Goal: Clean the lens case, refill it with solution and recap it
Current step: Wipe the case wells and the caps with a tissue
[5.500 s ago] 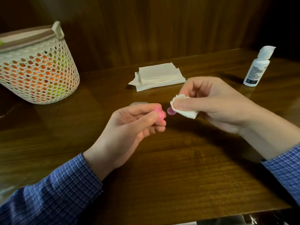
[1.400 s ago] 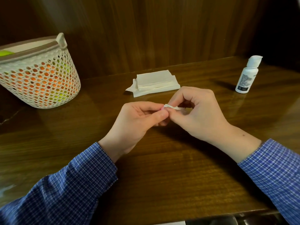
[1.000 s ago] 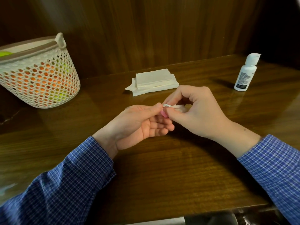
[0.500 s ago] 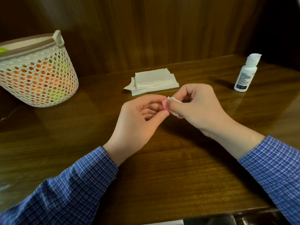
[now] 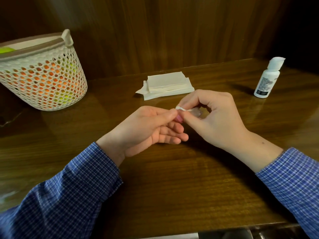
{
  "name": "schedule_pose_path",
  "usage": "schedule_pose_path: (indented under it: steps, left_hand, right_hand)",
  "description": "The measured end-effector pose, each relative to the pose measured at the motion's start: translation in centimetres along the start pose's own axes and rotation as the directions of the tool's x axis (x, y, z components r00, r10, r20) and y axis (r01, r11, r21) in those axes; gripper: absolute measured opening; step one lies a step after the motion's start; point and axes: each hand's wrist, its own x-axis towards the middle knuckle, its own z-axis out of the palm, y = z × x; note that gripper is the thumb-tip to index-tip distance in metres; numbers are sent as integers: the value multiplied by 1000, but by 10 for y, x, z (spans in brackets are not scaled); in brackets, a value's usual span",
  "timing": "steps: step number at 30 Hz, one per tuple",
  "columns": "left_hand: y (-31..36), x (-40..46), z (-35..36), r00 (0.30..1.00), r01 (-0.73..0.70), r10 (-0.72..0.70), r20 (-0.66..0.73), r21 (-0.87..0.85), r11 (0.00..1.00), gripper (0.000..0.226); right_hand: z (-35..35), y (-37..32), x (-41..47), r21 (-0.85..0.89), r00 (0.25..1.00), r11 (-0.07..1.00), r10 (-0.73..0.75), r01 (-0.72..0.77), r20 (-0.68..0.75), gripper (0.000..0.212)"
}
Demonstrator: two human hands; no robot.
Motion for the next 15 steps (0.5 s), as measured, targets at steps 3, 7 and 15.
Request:
schedule_pose_path:
  steps: [3, 7, 15]
  left_hand:
    - [3, -1, -7, 979, 115, -87, 187, -145, 983, 36]
    - [4, 0, -14, 971, 130, -86, 224, -189, 973, 30]
    - [-11, 0, 6, 812, -319, 557, -174, 667, 673, 34]
  right_hand:
    - [-2, 0, 0, 62, 995, 994, -95, 93, 33, 5]
    - [-1, -1, 3, 58, 999, 998, -40, 38, 34, 9]
    - [-6, 0, 17, 512, 512, 190, 598, -838, 616, 18]
